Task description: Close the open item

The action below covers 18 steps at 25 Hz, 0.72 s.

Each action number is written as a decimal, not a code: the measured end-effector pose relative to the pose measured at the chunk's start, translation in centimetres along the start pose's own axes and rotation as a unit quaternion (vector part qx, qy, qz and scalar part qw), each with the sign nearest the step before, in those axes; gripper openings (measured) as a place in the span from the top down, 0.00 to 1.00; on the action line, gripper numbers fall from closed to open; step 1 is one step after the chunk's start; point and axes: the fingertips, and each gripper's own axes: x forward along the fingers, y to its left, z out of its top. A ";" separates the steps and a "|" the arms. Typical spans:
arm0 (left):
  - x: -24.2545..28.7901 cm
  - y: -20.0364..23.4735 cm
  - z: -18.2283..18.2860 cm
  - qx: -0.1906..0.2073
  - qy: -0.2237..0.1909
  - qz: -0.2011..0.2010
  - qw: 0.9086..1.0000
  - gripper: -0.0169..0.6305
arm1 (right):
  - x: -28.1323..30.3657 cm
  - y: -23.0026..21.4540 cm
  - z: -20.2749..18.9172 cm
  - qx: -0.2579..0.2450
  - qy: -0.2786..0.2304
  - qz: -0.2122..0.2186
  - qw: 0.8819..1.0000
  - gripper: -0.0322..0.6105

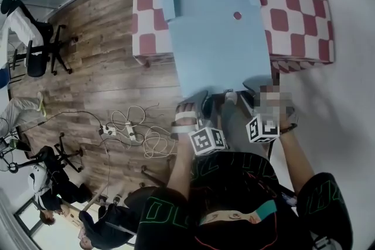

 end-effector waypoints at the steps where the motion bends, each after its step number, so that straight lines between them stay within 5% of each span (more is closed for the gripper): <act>1: 0.0 0.1 -0.1 0.008 0.007 0.000 1.000 0.72 | 0.1 0.0 0.0 -0.005 0.003 -0.001 1.000 0.70; 11: 2.0 0.4 -0.9 0.114 0.028 0.001 0.993 0.70 | 1.4 -0.2 -0.6 -0.007 0.042 -0.031 0.999 0.72; 18: 1.5 1.1 0.1 0.132 0.017 -0.003 0.991 0.71 | 0.1 -0.2 0.1 -0.026 0.022 -0.034 0.999 0.81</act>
